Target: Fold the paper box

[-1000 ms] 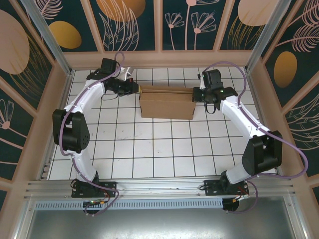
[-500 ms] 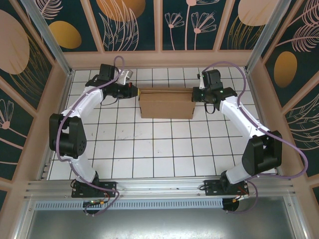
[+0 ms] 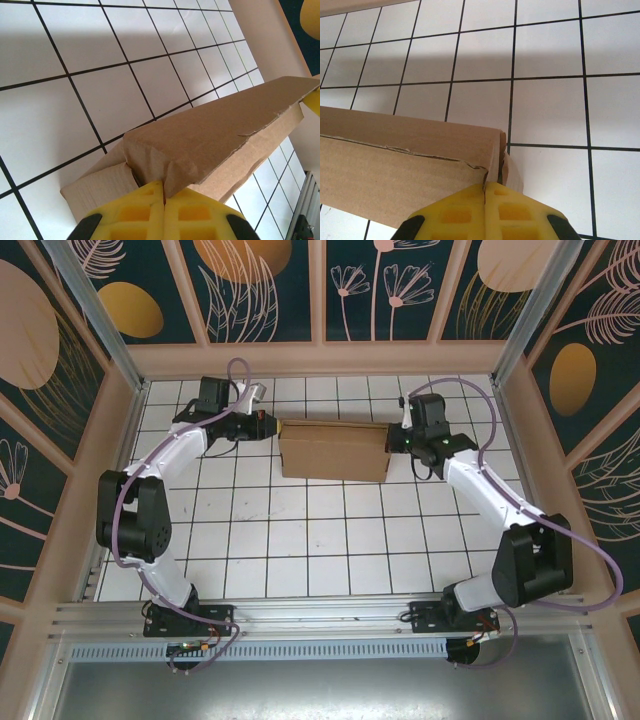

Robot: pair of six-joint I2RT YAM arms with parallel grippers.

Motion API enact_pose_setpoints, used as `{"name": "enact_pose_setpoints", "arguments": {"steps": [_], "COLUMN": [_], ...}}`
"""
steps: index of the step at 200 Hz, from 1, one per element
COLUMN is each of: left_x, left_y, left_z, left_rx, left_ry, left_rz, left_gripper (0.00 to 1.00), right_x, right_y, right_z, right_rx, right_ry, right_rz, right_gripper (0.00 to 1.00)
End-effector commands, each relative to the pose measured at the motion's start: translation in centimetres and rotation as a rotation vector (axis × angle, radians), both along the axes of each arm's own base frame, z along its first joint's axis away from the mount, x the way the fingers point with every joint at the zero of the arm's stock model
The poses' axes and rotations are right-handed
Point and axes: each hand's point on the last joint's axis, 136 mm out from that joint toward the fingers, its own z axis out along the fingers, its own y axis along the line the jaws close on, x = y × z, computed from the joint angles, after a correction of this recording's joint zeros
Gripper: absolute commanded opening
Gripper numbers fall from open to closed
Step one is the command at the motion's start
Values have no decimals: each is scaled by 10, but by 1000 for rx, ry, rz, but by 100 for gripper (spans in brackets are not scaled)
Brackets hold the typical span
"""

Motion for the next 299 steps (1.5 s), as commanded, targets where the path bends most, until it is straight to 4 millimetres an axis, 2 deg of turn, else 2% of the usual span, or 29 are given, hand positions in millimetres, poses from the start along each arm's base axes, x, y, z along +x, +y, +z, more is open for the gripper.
{"name": "enact_pose_setpoints", "arguments": {"steps": [1, 30, 55, 84, 95, 114, 142, 173, 197, 234, 259, 299], "left_x": [-39, -43, -43, -44, -45, -45, -45, -46, -48, -49, -50, -47], "left_y": [8, 9, 7, 4, 3, 3, 2, 1, 1, 0, -1, -3], "left_z": [-74, -85, -90, -93, -94, -95, -93, -91, -91, -91, -89, -85], "left_rx": [122, 152, 172, 188, 191, 196, 193, 189, 189, 173, 162, 142], "left_ry": [271, 288, 285, 281, 282, 280, 275, 268, 262, 251, 245, 239], "left_rz": [36, 50, 60, 58, 53, 52, 46, 41, 39, 46, 46, 52], "left_gripper": [0, 0, 0, 0, 0, 0, 0, 0, 0, 0, 0, 8], "right_x": [-17, -23, -21, -20, -21, -22, -24, -19, -8, 5, 1, -14], "right_y": [8, 5, 10, 16, 15, 8, 2, -9, -15, 7, 4, 5], "right_z": [-23, -30, -8, 22, 31, 41, 54, 66, 60, 38, 16, -13], "right_rx": [15, 13, 42, 62, 64, 58, 69, 98, 123, 170, 144, 189], "right_ry": [44, 28, -30, -111, -134, -164, -196, -200, -82, 42, 77, 112], "right_rz": [29, 28, 36, 47, 44, 11, -20, -122, -232, -219, -238, -275], "right_gripper": [0, 0, 9, 30, 46, 61, 69, 70, 67, 65, 64, 63]}}
